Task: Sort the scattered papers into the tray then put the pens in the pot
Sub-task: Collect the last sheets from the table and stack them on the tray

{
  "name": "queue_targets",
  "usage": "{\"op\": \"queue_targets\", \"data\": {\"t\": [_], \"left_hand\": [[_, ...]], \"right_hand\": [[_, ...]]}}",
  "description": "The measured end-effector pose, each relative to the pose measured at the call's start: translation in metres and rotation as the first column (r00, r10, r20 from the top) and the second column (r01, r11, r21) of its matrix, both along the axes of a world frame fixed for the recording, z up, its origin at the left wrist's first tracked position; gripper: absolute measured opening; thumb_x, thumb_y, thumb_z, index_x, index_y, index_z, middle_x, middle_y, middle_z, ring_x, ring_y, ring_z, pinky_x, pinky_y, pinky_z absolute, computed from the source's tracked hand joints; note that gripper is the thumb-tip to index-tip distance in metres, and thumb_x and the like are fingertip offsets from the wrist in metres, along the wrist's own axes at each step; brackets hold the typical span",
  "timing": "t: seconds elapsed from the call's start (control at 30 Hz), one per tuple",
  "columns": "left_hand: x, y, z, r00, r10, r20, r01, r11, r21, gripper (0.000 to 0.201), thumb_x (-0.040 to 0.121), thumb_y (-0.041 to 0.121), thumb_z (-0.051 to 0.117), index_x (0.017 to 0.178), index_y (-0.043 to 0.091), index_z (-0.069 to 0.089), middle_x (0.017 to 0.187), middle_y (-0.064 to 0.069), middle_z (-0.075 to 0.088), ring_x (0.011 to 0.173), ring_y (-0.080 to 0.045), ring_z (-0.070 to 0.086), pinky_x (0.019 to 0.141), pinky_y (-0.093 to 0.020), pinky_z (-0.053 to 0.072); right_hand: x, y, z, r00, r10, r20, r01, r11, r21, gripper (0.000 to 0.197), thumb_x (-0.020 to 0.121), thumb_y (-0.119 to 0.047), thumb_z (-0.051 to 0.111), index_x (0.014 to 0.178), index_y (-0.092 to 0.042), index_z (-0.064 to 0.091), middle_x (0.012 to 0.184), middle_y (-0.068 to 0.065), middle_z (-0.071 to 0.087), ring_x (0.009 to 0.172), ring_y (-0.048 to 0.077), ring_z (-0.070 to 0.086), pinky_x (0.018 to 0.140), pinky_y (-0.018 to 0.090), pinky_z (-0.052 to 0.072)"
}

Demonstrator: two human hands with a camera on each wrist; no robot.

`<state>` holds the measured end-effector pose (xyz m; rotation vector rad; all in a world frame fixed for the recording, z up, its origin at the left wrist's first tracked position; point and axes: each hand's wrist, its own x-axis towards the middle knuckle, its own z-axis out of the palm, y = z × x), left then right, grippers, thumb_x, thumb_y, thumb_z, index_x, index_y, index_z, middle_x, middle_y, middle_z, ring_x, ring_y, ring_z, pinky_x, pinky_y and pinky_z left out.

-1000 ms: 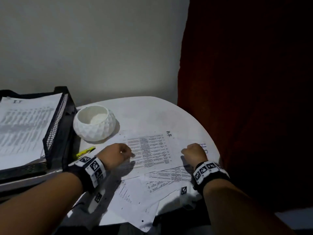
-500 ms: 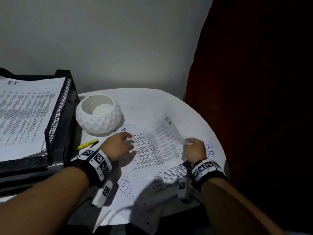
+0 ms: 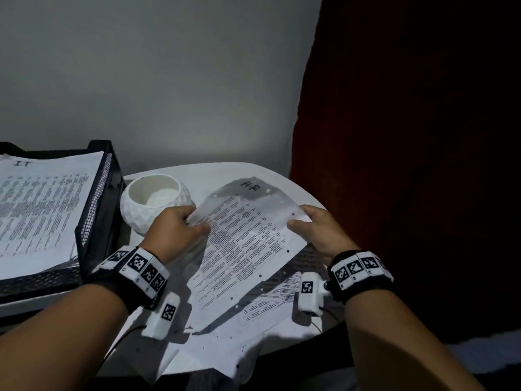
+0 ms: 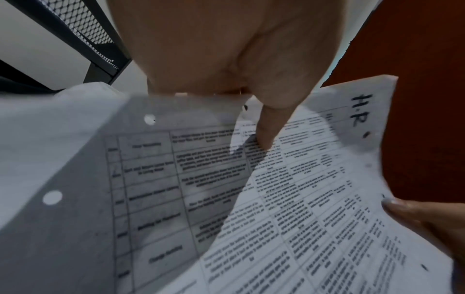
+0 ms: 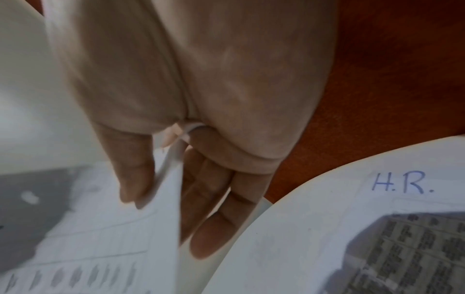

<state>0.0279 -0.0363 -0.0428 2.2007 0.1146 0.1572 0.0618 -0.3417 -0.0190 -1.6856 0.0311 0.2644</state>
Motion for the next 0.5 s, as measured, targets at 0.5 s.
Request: {"op": "queue_targets", "data": {"t": [0.5], "left_hand": [[-0.014, 0.05, 0.031, 0.988, 0.155, 0.004, -0.155, 0.988, -0.006, 0.007, 0.088, 0.02, 0.074, 0.085, 0.014, 0.072, 0.066, -0.003, 0.073, 0.059, -0.026, 0.067, 0.053, -0.026, 0.047]], "right_hand": [[-0.001, -0.065, -0.119, 0.756, -0.602, -0.259, 0.283, 0.657, -0.699, 0.07, 0.081, -0.025, 0.079, 0.134, -0.004, 0.038, 0.132, 0.017, 0.053, 0.121, 0.029, 0.055, 0.103, 0.036, 0.046]]}}
